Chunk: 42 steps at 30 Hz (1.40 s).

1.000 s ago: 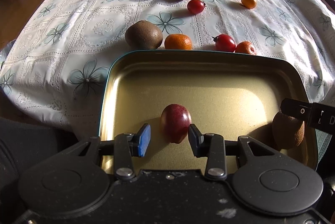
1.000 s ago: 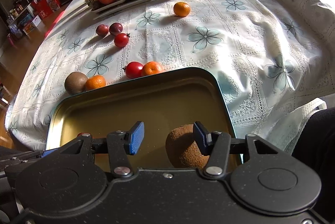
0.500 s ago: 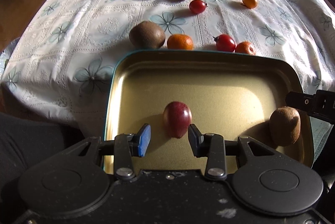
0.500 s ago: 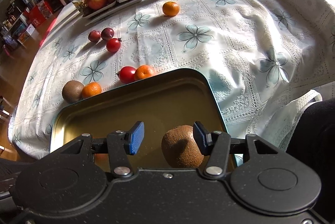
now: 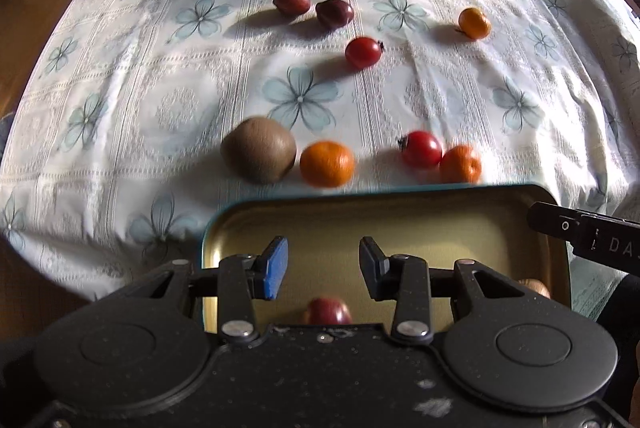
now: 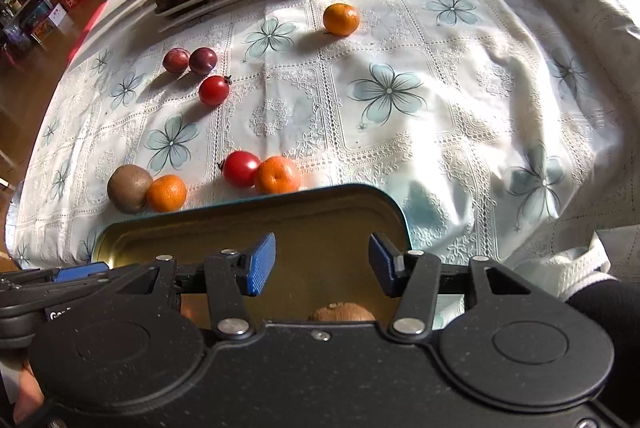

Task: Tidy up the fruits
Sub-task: 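Move both open tools back toward the fruits near the fruit plate, then grasp a red plum with the left tool while the right tool grasps a mandarin orange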

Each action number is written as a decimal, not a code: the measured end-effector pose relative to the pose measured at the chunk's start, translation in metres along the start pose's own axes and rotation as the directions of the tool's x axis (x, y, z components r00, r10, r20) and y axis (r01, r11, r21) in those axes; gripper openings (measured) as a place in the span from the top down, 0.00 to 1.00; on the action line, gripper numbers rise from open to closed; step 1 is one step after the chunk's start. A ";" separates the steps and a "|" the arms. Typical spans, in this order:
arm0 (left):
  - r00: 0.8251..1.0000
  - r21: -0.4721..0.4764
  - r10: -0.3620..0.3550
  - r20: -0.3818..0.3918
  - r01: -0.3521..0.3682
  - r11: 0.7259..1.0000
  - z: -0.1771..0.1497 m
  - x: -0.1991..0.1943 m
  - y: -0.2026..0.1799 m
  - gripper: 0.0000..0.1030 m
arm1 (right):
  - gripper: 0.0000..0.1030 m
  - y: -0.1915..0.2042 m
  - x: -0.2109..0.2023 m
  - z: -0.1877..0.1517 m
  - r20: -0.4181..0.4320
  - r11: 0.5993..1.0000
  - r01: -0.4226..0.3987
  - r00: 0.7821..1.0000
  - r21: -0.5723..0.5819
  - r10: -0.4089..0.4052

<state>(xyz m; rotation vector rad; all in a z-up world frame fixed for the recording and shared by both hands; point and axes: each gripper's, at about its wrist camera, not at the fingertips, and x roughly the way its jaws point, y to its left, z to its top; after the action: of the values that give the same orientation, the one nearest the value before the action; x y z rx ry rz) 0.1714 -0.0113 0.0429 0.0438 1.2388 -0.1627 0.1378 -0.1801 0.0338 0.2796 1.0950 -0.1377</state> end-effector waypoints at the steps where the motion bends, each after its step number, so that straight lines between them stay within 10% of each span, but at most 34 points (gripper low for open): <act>1: 1.000 0.002 0.000 -0.001 0.000 1.000 0.008 0.001 0.000 0.61 | 0.43 -0.002 0.003 0.008 -0.010 1.000 -0.008 1.000 0.012 0.008; 24: 0.998 -0.044 0.066 0.003 -0.066 0.997 0.196 0.085 0.032 0.61 | 0.43 -0.009 0.097 0.182 -0.028 0.991 0.056 0.998 0.121 -0.053; 42: 0.998 -0.066 0.037 0.054 -0.033 0.997 0.238 0.123 0.035 0.61 | 0.43 -0.009 0.149 0.213 -0.031 0.990 0.105 0.994 0.096 -0.102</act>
<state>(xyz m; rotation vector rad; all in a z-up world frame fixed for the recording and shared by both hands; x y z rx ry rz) 0.4381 -0.0178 0.0024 0.0049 1.1865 -0.0928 0.3855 -0.2463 -0.0094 0.3128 1.1308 -0.2815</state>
